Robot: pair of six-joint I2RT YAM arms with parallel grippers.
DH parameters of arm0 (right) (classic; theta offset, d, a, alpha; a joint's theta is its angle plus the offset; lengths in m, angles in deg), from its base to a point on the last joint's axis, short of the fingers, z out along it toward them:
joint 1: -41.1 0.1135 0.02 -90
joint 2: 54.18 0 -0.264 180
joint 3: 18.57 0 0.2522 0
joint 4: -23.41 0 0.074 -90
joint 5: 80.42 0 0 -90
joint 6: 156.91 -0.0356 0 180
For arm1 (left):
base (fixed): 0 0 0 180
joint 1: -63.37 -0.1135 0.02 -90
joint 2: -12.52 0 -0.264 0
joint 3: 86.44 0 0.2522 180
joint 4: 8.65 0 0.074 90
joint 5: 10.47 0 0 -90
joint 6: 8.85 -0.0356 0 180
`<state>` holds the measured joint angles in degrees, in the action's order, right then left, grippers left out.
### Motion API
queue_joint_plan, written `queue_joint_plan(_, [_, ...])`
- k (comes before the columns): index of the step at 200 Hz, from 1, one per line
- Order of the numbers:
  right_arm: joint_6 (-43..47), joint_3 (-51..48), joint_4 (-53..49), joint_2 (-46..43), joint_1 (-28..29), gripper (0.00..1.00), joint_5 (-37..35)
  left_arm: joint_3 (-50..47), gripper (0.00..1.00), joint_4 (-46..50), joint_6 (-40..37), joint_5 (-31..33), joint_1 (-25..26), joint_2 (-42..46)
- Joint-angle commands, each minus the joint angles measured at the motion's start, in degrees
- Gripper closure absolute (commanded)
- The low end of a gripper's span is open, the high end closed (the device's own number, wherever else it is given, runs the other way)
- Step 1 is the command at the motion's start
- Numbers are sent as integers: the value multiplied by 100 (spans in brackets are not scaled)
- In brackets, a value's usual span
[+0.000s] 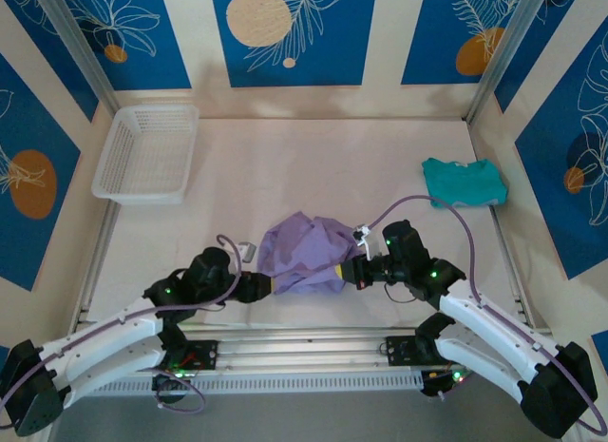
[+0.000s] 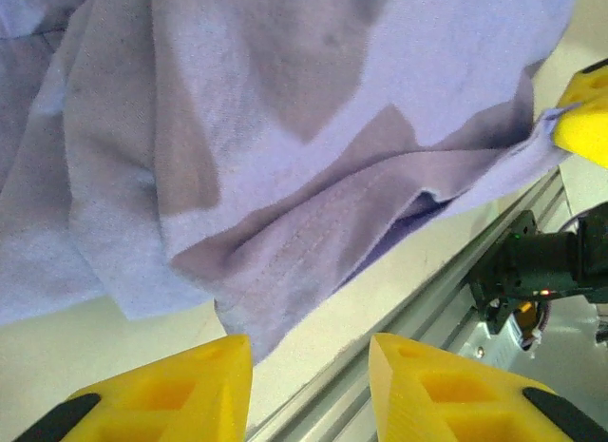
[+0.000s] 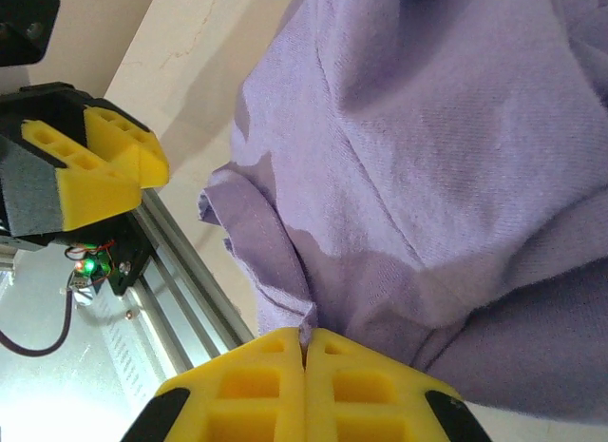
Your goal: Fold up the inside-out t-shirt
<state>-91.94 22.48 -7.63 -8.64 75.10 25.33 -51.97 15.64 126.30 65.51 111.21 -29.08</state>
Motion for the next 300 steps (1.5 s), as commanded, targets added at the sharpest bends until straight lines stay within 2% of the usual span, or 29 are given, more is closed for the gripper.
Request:
queue_joint_plan(1, [106, 43, -46, -64, -19, 100, 166, 7, 59, 393, 33, -11, 15, 126])
queue_joint_plan(17, [130, 66, -48, -76, -28, 100, 163, 38, 57, 424, 209, 154, 7, 26])
queue_joint_plan(40, [175, 57, -74, -63, -32, 100, 130, 22, 54, 136, 416, -10, 7, -307])
queue_joint_plan(101, [180, 67, -99, -121, -29, 100, 133, -262, 57, -1311, 857, -281, 9, -1057])
queue_joint_plan(156, [158, 27, -88, -169, -34, 100, 104, -383, 58, -1424, 915, -154, 13, -1367])
queue_joint_plan(209, [126, 20, 13, -160, -34, 100, 129, -480, 79, -1890, 987, -226, 7, -1412])
queue_joint_plan(279, [111, 13, 172, -55, -33, 100, 139, -476, 80, -1926, 987, -357, 7, -1628])
queue_joint_plan(300, [105, 41, 183, -45, -29, 100, 148, -441, 93, -1997, 965, -427, -7, -1661])
